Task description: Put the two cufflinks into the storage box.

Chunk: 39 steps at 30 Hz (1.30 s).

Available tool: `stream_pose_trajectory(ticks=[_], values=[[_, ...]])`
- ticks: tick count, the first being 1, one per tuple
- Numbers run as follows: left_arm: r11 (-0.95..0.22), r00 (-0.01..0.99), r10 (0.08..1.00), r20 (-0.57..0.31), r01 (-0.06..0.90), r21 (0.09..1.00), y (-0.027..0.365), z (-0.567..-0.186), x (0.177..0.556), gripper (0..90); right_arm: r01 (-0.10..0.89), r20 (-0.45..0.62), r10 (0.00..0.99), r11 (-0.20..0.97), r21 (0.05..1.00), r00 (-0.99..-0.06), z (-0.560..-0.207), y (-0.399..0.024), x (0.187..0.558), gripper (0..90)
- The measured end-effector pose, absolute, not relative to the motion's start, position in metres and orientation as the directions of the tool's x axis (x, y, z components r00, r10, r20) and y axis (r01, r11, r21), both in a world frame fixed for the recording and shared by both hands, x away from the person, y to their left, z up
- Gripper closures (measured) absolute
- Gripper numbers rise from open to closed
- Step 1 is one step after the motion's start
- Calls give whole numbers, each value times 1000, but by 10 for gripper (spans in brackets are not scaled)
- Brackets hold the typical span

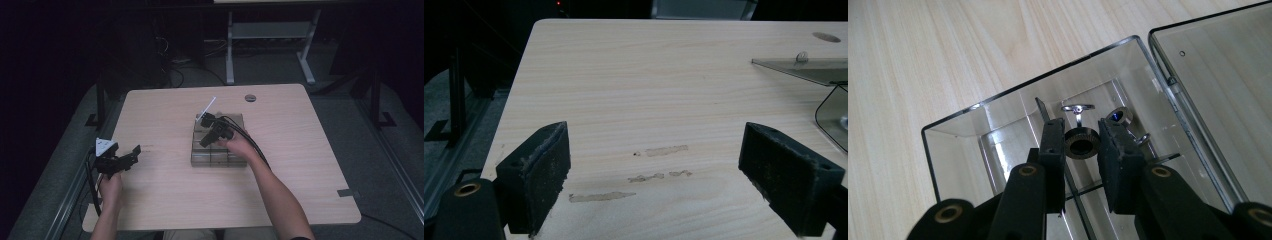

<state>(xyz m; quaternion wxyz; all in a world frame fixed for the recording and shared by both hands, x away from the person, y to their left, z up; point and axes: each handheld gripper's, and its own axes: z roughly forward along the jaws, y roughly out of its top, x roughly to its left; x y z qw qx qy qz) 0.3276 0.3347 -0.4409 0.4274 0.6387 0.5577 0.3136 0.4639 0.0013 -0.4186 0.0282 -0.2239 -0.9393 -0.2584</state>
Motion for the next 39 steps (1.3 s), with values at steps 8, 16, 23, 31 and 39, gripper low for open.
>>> stream_pose_trajectory(ticks=[8, 16, 23, 31, 39], values=[[-11, 182, 980, -78, 447, 894, 334, -441, 328, 128, 436, 168, 407, 767, 471, -898, -420, 1, 465, 727], [-14, 183, 980, -75, 444, 896, 335, -441, 327, 129, 438, 167, 410, 766, 470, -897, -420, 2, 466, 727], [-12, 181, 981, -77, 445, 896, 335, -441, 327, 129, 439, 168, 411, 768, 466, -896, -421, 2, 466, 726], [-10, 182, 980, -79, 444, 896, 335, -441, 328, 129, 448, 176, 418, 754, 480, -891, -420, 2, 467, 670], [-12, 183, 980, -78, 444, 896, 335, -441, 328, 129, 443, 174, 413, 754, 485, -894, -415, -3, 465, 668]])
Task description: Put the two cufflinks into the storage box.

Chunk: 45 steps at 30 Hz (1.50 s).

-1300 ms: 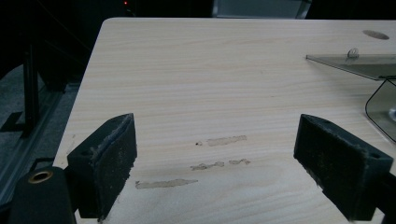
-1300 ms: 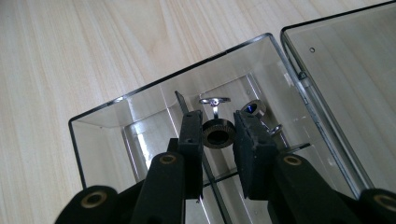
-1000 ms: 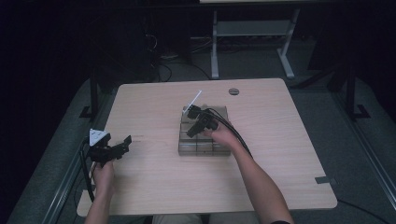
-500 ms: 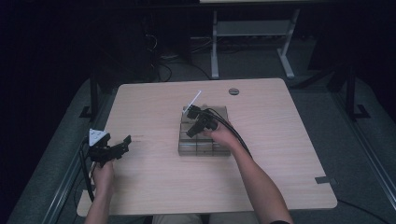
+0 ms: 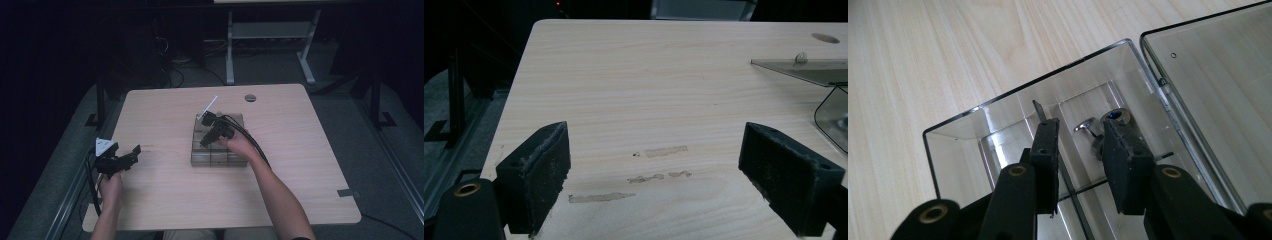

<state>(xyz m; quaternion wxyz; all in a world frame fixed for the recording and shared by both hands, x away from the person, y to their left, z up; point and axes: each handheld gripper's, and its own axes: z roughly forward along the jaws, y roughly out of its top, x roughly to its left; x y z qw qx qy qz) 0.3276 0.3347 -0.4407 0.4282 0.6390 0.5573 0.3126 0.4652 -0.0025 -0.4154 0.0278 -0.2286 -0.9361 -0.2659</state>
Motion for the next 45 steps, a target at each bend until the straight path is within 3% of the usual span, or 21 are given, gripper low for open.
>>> stream_pose_trajectory(ticks=[16, 45], values=[[-17, 185, 980, -75, 449, 893, 334, -441, 328, 129, 436, 173, 408, 744, 507, -897, -400, -21, 458, 587], [-29, 188, 980, -63, 451, 892, 332, -441, 328, 129, 453, 170, 434, 718, 529, -885, -388, -53, 448, 549]])
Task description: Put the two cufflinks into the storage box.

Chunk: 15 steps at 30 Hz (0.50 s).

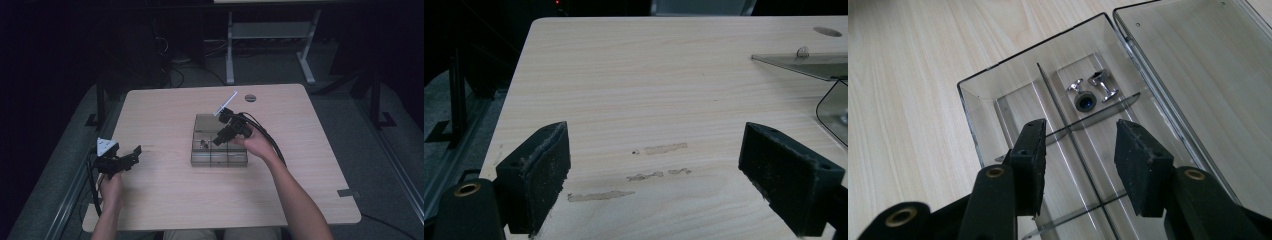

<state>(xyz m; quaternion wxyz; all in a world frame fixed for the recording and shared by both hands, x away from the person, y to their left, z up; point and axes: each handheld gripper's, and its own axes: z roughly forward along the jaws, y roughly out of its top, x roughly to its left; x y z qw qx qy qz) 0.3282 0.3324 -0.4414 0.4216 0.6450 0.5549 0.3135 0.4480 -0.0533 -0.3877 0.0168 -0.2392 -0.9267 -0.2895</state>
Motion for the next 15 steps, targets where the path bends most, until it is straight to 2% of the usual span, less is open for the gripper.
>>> stream_pose_trajectory(ticks=[15], values=[[-35, 191, 980, -58, 453, 891, 331, -442, 329, 129, 479, 168, 468, 694, 538, -868, -383, -80, 440, 527]])
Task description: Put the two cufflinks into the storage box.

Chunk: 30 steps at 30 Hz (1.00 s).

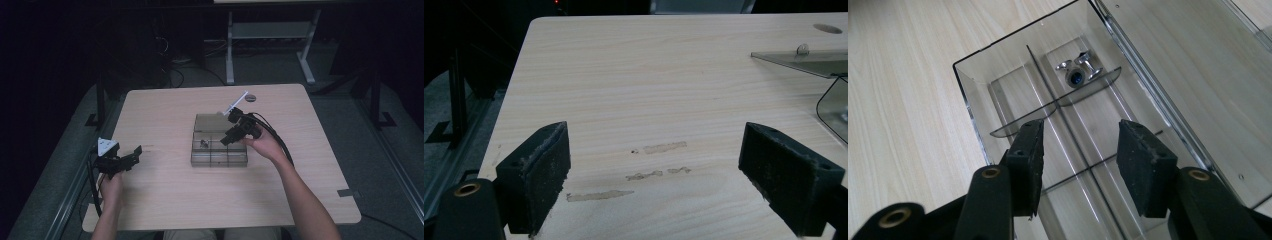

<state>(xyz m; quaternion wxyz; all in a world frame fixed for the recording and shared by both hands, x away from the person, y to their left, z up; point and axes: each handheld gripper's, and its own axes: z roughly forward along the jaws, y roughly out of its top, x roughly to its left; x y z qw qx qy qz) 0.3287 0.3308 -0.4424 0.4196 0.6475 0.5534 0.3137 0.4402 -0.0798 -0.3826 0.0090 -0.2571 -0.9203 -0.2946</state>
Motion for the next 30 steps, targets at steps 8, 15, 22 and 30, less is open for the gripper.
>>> stream_pose_trajectory(ticks=[8, 15, 22, 30], values=[[-48, 196, 980, -48, 458, 888, 330, -443, 329, 129, 497, 177, 485, 683, 535, -856, -384, -94, 435, 518], [-53, 198, 979, -44, 459, 887, 330, -443, 329, 129, 511, 178, 502, 670, 538, -846, -386, -106, 432, 505], [-55, 202, 978, -45, 460, 886, 329, -443, 329, 129, 528, 182, 520, 659, 536, -835, -385, -117, 428, 489], [-57, 202, 978, -43, 463, 884, 329, -443, 329, 129, 537, 182, 534, 641, 548, -825, -382, -129, 425, 475]])
